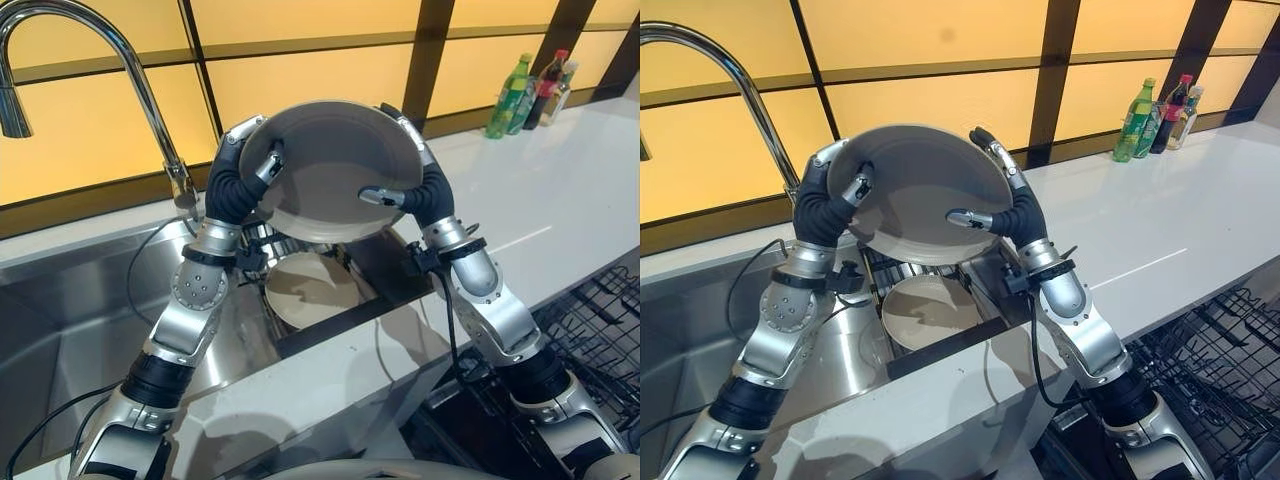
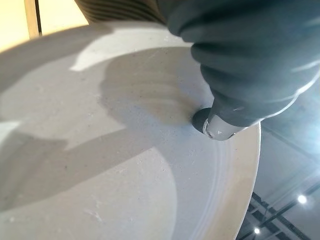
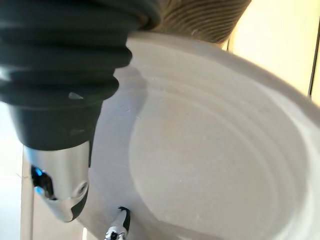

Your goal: Pick up plates and place into dishwasher.

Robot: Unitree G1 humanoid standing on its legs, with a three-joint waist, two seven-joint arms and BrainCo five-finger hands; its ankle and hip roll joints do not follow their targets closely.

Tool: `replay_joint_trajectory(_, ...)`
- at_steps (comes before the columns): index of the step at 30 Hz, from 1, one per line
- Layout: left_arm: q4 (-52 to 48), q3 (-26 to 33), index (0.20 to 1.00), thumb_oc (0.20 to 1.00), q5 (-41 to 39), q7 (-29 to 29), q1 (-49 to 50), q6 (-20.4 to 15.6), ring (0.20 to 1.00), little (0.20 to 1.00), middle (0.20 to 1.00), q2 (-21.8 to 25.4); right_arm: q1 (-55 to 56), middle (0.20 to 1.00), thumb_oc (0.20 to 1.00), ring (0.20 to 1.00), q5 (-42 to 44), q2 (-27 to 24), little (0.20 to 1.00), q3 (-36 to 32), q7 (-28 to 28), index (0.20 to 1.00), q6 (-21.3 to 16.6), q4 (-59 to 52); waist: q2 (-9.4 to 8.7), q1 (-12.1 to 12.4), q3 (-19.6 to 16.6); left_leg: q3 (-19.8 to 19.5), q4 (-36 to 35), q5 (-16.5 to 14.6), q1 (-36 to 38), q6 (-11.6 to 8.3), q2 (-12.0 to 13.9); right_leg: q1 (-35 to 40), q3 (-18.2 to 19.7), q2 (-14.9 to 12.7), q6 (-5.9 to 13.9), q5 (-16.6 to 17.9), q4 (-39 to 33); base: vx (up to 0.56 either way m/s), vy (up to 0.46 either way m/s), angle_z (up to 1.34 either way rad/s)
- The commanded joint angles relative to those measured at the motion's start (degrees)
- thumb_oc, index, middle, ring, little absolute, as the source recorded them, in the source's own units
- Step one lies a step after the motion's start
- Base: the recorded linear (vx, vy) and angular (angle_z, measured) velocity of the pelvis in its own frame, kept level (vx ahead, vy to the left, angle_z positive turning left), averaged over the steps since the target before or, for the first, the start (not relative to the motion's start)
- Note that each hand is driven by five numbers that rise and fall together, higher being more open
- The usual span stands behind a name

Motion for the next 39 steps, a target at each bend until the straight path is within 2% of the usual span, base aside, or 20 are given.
replay_joint_trajectory(1, -0.67, -4.38, 0.2, 0.2, -1.81, -4.06, -5.89, -3.75, 0.2, 0.2, 0.2, -0.09, -6.89, 0.878, 0.878, 0.878, 16.89, 2.18, 0.878, 4.78, 14.77, 0.878, 4.19, -4.11, -0.78, 1.59, -1.99, -2.38, 1.76, -5.53, -1.13, 1.71, -0.44, -1.72, -3.91, -0.7, 1.11, -2.6, 2.49, 0.0, 0.0, 0.0)
replay_joint_trajectory(2, -0.51, -4.4, 0.2, 0.2, -2.08, -4.19, -5.83, -3.88, 0.2, 0.2, 0.2, -0.05, -6.92, 0.592, 0.592, 0.592, 18.51, 2.03, 0.592, 4.99, 15.55, 0.592, 4.4, -4.18, -0.82, 1.63, -2.05, -2.42, 1.71, -5.49, -1.12, 1.72, -0.42, -1.68, -4.0, -0.72, 1.13, -2.58, 2.45, 0.0, 0.0, 0.0)
replay_joint_trajectory(3, -0.39, -4.71, 0.2, 0.2, -2.27, -4.14, -5.66, -3.97, 0.2, 0.2, 0.2, 0.1, -6.8, 0.2, 0.2, 0.2, 20.4, 2.04, 0.2, 5.57, 16.63, 0.2, 3.59, -4.24, -0.99, 1.79, -2.16, -2.47, 1.7, -5.38, -1.19, 1.69, -0.34, -1.66, -4.06, -0.76, 1.16, -2.48, 2.41, 0.0, 0.0, 0.0)
replay_joint_trajectory(5, 0.27, -4.79, 0.2, 0.2, -2.86, -4.24, -5.54, -3.95, 0.2, 0.2, 0.2, 0.07, -6.59, 0.2, 0.2, 0.2, 20.18, 2.4, 0.2, 5.38, 17.03, 0.2, 3.13, -3.96, -1.14, 1.88, -2.29, -2.51, 1.77, -5.32, -1.33, 1.62, -0.26, -1.7, -4.17, -0.86, 1.26, -2.4, 2.39, 0.0, 0.0, 0.0)
replay_joint_trajectory(11, 0.97, -4.93, 0.2, 0.2, -2.15, -3.99, -5.14, -3.92, 0.2, 0.2, 0.2, -0.45, -5.43, 0.2, 0.2, 0.2, 18.06, 2.65, 0.2, 4.51, 18.18, 0.2, 5.13, -3.45, -1.15, 1.43, -2.29, -2.29, 1.71, -5.36, -1.31, 1.73, -0.28, -1.77, -3.84, -0.93, 1.35, -2.29, 2.29, 0.0, 0.0, 0.0)
replay_joint_trajectory(25, 2.16, -5.09, 0.2, 0.2, -1.63, -2.83, -6.17, -3.43, 0.2, 0.2, 0.2, -1.5, -5.72, 0.2, 0.2, 0.2, 15.07, 2.82, 0.2, 3.78, 15.79, 0.2, 6.34, -1.41, -1.1, 0.66, -2.0, -1.56, 1.75, -5.53, -0.87, 1.95, -0.25, -1.67, -3.58, -1.17, 1.4, -2.45, 2.74, 0.0, 0.0, 0.0)
replay_joint_trajectory(29, 2.17, -4.81, 0.2, 0.2, -1.95, -1.53, -6.2, -0.65, 0.2, 0.2, 0.2, -1.56, -6.01, 0.2, 0.2, 0.2, 12.96, 2.3, 0.2, 3.16, 13.08, 0.2, 5.67, -1.24, -1.11, 0.53, -1.93, -1.52, 1.7, -5.56, -0.76, 1.95, -0.21, -1.6, -3.35, -1.09, 1.41, -2.55, 2.9, -0.01, 0.006, 0.0)
replay_joint_trajectory(30, 2.78, -4.6, 0.382, 0.382, -2.39, -1.21, -6.07, 0.72, 0.382, 0.382, 0.382, -1.71, -6.1, 0.2, 0.2, 0.2, 11.91, 2.27, 0.2, 2.85, 12.18, 0.2, 5.19, -0.82, -1.09, 0.48, -1.89, -1.47, 1.67, -5.58, -0.72, 1.97, -0.18, -1.62, -3.25, -1.05, 1.41, -2.6, 2.97, -0.03, 0.032, 0.0)
replay_joint_trajectory(31, 3.38, -4.24, 1.0, 1.0, -2.58, -1.08, -5.91, 1.41, 1.0, 1.0, 1.0, -1.67, -6.23, 0.2, 0.2, 0.2, 10.96, 2.07, 0.2, 2.42, 11.26, 0.2, 4.91, -0.52, -1.07, 0.42, -1.84, -1.32, 1.68, -5.6, -0.63, 1.92, -0.11, -1.59, -3.27, -1.09, 1.45, -2.64, 3.07, -0.03, 0.032, 0.0)
replay_joint_trajectory(35, 4.3, -0.82, 1.0, 1.0, -4.03, 3.12, -5.26, 1.77, 1.0, 1.0, 1.0, -1.04, -5.63, 0.2, 0.2, 0.2, 5.61, 0.76, 0.2, -0.28, 8.42, 0.2, 3.67, 0.32, -1.08, 0.13, -1.87, -0.75, 1.5, -5.54, -0.49, 1.78, 0.13, -1.48, -3.42, -1.35, 1.62, -2.58, 3.05, -0.04, 0.039, -0.01)
replay_joint_trajectory(39, 4.41, 7.24, 1.0, 1.0, -5.4, 8.67, -2.6, 0.56, 1.0, 1.0, 1.0, -0.41, -2.17, 0.2, 0.2, 0.2, 0.75, -1.99, 0.2, -6.64, 5.66, 0.2, 2.82, -0.41, -1.04, -0.47, -2.07, -0.38, 1.22, -5.47, -0.44, 1.76, 0.2, -1.65, -3.33, -1.65, 1.89, -2.39, 3.06, -0.04, 0.037, -0.01)
